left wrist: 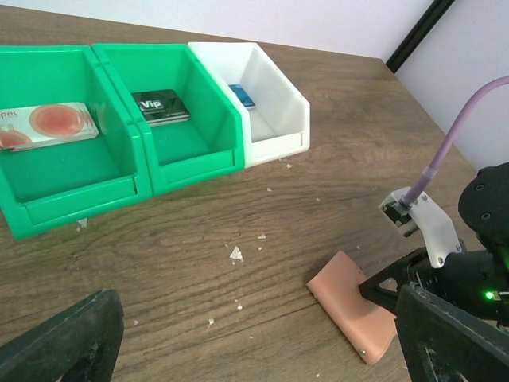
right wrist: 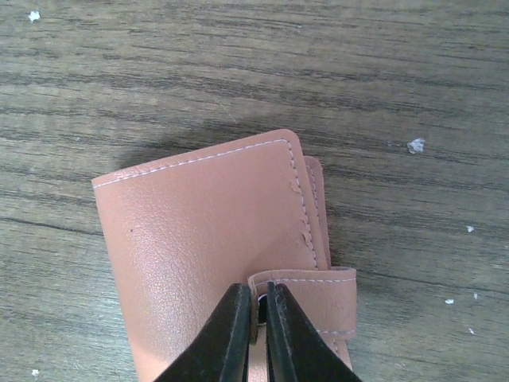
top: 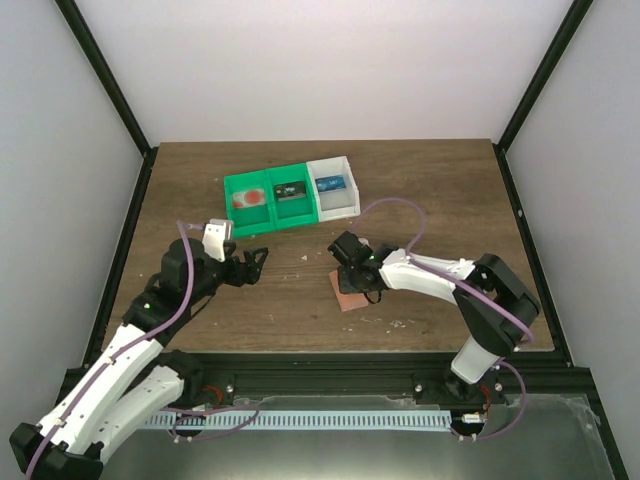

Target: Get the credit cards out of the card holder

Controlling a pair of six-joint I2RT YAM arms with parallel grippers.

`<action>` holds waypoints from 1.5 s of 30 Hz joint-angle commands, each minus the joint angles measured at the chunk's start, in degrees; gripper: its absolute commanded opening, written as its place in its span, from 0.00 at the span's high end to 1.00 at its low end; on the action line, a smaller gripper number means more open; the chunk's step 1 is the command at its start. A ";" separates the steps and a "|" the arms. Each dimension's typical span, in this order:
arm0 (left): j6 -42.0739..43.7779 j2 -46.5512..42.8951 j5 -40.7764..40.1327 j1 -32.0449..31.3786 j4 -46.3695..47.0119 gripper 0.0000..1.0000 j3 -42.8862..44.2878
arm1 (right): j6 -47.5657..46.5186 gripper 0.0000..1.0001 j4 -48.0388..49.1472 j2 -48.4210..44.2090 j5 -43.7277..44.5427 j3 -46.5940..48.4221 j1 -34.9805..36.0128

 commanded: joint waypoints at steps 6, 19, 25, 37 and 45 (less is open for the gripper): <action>0.52 0.01 -0.42 0.19 0.77 0.05 -0.21 | -0.58 0.99 3.89 -1.64 -2.25 -0.77 0.65; -0.59 1.99 -0.36 0.21 0.19 0.06 0.08 | 0.03 1.00 7.83 -6.10 -5.78 -2.69 0.65; -3.11 5.03 2.12 0.13 -1.98 0.13 2.03 | 1.83 1.00 13.14 -11.90 -12.37 -5.36 0.65; -13.49 13.05 16.39 -2.42 7.27 0.22 -4.14 | 8.40 1.00 26.31 -19.43 -28.91 -11.57 0.63; -17.28 15.64 16.67 -5.91 12.22 0.24 -8.04 | 9.49 1.00 27.53 -20.40 -27.59 -14.24 0.68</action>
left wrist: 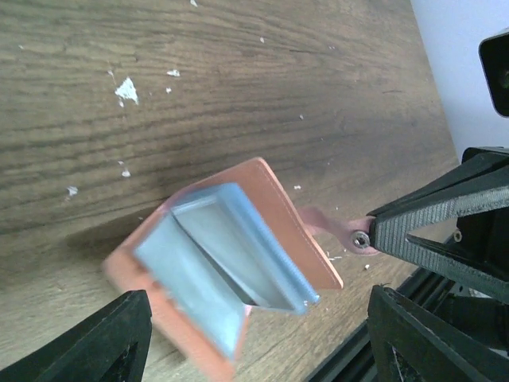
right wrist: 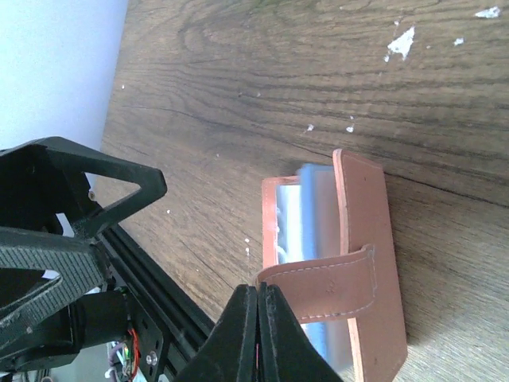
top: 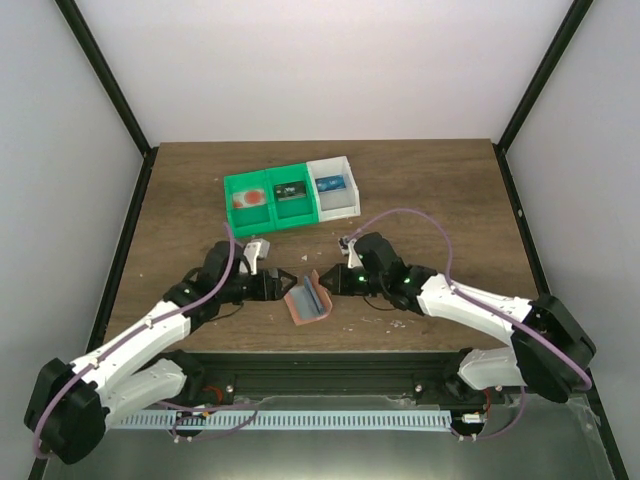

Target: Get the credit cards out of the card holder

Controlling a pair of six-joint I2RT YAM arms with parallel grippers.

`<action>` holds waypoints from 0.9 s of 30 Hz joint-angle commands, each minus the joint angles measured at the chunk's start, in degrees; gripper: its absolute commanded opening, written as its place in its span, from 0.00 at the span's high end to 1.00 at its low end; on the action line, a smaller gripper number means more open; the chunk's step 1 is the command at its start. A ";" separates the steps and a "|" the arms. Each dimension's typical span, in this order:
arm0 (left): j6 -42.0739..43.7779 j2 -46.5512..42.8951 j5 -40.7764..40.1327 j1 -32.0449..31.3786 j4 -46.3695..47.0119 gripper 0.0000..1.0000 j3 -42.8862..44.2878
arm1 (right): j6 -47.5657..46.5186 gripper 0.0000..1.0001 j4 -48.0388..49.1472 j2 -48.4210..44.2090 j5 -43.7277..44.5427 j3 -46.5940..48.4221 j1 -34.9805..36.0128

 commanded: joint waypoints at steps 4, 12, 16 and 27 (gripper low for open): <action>-3.75 0.66 1.53 -0.84 6.52 0.26 -4.08 | -0.08 0.99 -4.79 -0.17 7.01 -0.23 0.53; -4.03 2.89 1.07 -1.06 8.91 0.31 -6.98 | -1.04 1.00 -9.45 -1.13 16.31 -1.95 -0.13; -4.03 4.47 0.70 -1.07 10.23 0.33 -8.24 | -0.67 0.99 -10.72 -1.00 19.11 -3.41 -0.72; -3.83 9.63 0.20 -1.22 14.95 0.46 -10.99 | 0.13 1.00 -9.82 0.42 19.71 -7.59 -1.45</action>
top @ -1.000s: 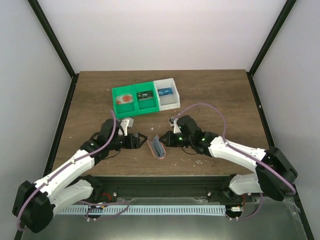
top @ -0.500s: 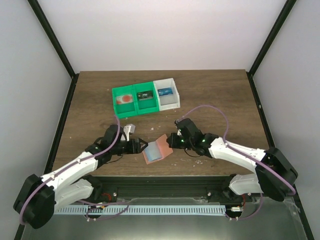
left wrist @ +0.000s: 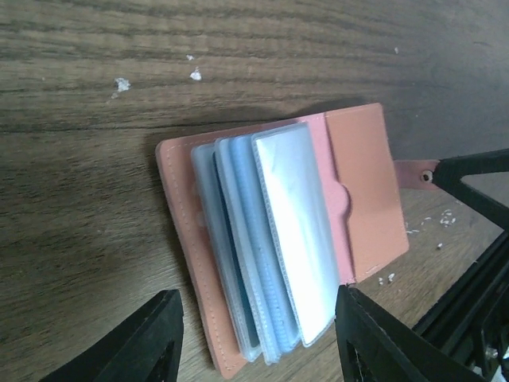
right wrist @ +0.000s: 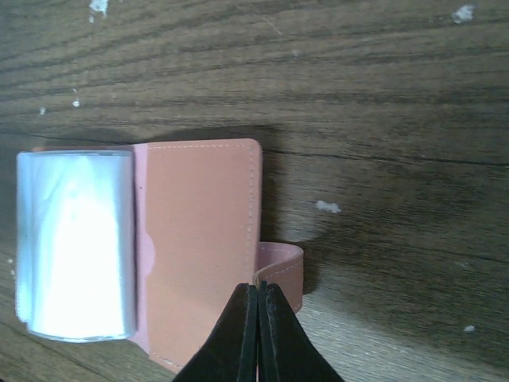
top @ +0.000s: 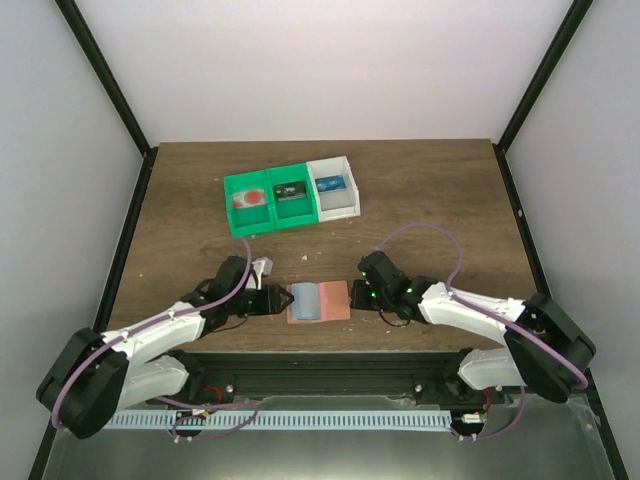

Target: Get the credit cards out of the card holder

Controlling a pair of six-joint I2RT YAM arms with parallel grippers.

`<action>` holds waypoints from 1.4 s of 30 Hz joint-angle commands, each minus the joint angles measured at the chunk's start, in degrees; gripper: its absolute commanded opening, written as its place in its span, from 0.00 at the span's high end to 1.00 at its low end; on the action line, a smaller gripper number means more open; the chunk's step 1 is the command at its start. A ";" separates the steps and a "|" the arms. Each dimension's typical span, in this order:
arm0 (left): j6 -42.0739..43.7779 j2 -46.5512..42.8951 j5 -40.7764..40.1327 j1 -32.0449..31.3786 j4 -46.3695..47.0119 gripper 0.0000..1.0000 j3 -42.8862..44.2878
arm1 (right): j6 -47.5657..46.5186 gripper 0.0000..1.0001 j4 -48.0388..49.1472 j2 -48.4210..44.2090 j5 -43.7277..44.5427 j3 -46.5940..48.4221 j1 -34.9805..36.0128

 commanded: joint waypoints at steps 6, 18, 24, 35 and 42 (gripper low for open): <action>0.41 2.55 0.26 -0.22 4.19 0.47 -1.43 | 0.08 0.79 -5.46 0.51 2.13 4.41 -0.65; -2.98 -1.82 2.40 -0.20 7.75 0.50 -4.04 | 1.48 0.70 -2.63 2.30 -4.79 16.53 6.84; -4.01 -2.84 2.92 3.18 4.91 0.50 -4.19 | 1.83 0.66 1.02 11.70 -7.60 18.76 8.73; -5.96 -6.02 7.72 6.14 7.97 0.50 -6.55 | 1.59 0.60 2.33 18.67 -7.01 17.71 9.46; -7.34 -5.57 12.14 6.09 12.13 0.47 -6.82 | 2.24 0.70 5.54 19.64 -5.97 13.29 9.46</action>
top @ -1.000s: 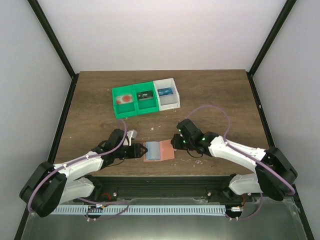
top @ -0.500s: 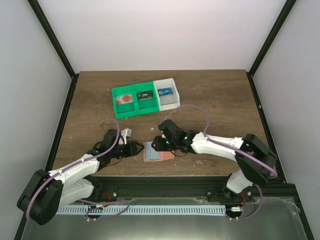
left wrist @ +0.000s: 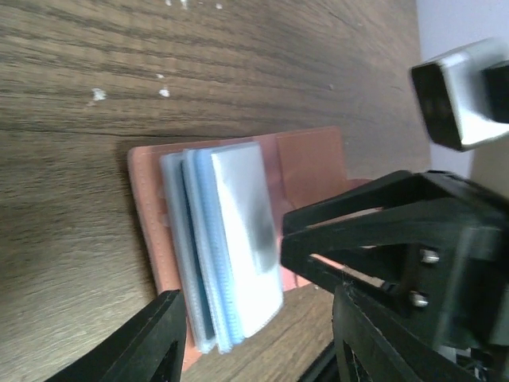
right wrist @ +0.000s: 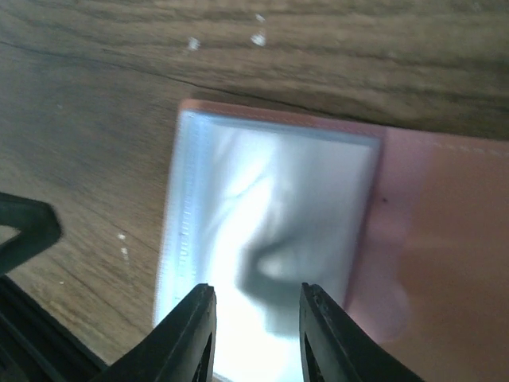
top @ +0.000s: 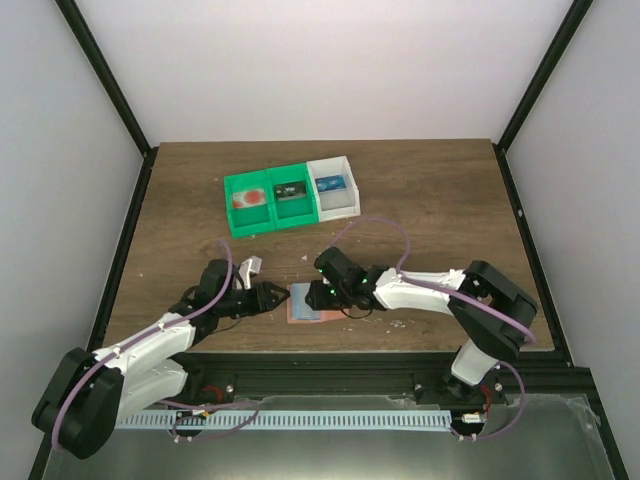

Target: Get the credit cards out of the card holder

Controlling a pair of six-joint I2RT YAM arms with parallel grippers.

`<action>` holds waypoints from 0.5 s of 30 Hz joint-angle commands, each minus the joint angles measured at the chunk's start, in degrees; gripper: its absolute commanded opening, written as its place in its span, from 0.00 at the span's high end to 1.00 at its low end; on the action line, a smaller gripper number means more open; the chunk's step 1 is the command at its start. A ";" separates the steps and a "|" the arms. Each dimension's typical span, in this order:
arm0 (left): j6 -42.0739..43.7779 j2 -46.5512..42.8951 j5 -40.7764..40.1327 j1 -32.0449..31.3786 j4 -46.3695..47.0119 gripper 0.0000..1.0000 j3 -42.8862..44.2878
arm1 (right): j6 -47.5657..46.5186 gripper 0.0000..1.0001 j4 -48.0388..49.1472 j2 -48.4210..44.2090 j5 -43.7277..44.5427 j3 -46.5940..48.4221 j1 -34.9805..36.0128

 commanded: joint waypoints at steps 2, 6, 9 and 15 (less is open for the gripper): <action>-1.20 0.12 5.27 -0.50 5.54 0.45 -0.18 | 0.93 0.70 3.29 1.08 1.70 -3.56 0.43; -2.78 0.89 6.58 -1.56 7.82 0.41 1.41 | 1.50 0.73 5.18 2.24 1.13 -5.29 0.38; -4.26 2.42 6.82 -1.72 11.28 0.39 1.16 | 2.23 0.77 7.09 2.02 0.41 -6.94 0.43; -2.99 10.03 8.10 -1.59 19.49 0.32 0.10 | 3.30 0.78 9.91 0.65 0.22 -9.59 0.35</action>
